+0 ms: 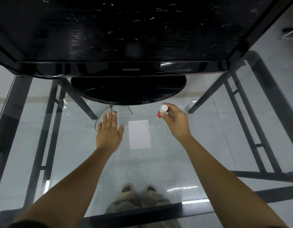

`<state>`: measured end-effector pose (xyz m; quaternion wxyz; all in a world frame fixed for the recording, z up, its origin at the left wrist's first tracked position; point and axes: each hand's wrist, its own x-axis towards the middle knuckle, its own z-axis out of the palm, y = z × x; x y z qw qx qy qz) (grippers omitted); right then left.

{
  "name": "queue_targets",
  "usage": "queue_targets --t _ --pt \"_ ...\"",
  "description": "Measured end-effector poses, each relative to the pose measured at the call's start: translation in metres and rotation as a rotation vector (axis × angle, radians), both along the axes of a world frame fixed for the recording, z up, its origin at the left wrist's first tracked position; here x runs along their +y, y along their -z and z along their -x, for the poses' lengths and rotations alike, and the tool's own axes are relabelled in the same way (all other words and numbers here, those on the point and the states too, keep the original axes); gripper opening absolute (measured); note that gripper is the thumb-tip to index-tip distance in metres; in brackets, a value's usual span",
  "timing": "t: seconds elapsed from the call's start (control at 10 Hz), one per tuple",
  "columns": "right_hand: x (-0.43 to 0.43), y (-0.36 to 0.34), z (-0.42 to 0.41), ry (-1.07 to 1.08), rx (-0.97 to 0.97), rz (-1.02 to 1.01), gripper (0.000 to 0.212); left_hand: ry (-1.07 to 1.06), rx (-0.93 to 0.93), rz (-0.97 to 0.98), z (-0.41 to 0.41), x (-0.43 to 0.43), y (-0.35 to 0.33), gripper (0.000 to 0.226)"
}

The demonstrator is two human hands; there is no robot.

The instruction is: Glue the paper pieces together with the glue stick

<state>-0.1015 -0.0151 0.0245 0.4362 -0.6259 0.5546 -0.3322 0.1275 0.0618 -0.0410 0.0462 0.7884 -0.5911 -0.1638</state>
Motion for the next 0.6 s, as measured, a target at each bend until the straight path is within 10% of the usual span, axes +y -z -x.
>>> queue_targets --t 0.4,0.6 --pt "-0.0036 0.0035 -0.0013 -0.033 0.098 0.052 0.018 0.01 0.001 -0.001 -0.0006 0.0002 0.0005 0.061" --pt "-0.0043 0.0013 -0.0004 -0.045 0.097 -0.006 0.052 0.027 0.004 0.01 -0.0012 -0.0022 -0.0068 0.061"
